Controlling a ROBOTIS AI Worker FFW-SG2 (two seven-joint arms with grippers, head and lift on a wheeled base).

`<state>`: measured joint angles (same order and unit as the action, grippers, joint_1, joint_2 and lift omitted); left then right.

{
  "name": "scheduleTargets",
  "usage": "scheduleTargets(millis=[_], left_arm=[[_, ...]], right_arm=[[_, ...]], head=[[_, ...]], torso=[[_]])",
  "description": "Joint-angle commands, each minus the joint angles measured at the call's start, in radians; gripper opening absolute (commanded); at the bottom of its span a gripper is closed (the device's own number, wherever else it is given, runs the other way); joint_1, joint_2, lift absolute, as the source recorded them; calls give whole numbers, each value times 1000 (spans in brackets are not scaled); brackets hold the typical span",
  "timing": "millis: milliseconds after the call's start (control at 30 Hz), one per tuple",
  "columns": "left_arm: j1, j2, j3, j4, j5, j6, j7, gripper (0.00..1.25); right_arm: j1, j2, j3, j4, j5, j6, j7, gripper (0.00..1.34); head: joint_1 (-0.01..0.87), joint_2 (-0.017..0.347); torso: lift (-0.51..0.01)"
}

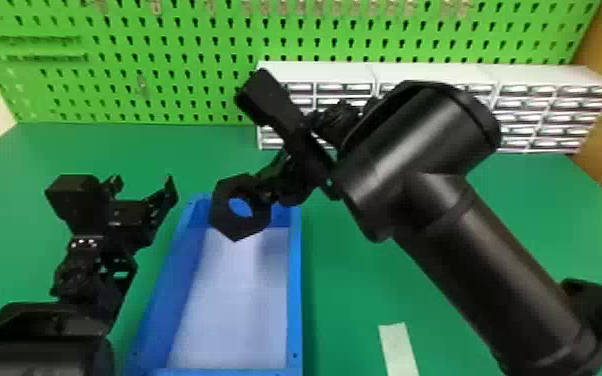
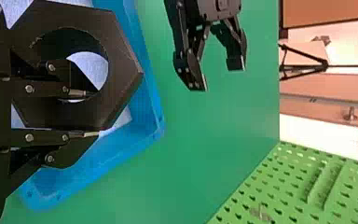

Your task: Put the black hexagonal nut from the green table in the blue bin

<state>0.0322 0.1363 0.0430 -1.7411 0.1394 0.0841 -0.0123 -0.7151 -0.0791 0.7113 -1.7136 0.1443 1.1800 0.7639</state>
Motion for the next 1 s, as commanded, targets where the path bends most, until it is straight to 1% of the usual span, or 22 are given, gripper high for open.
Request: scheduleTargets(millis=[0,300,533,700,967], left_arm=[[0,-1,0,0,0,0,0,882],[-2,-1,-2,0,0,0,0,882],[-3,0,-6,0,0,0,0,882],[-2,0,-5,0,2,0,0,882],[-2,-1,-6,0,2,0,0,882]], right_arm=[[5,1,25,40,-65,-19,-17,244],[10,4,73,117,-183,-59,-104,244],[6,6,120,197,-262,-100,-173,242],[6,6,143,232,-295,-122,-198,244],[2,6,171,270,-305,-140,-210,244]], head=[[686,52],[686,52],[686,52],[686,52],[686,52]], torso=[[-97],[-97],[-97],[-97],[-97]])
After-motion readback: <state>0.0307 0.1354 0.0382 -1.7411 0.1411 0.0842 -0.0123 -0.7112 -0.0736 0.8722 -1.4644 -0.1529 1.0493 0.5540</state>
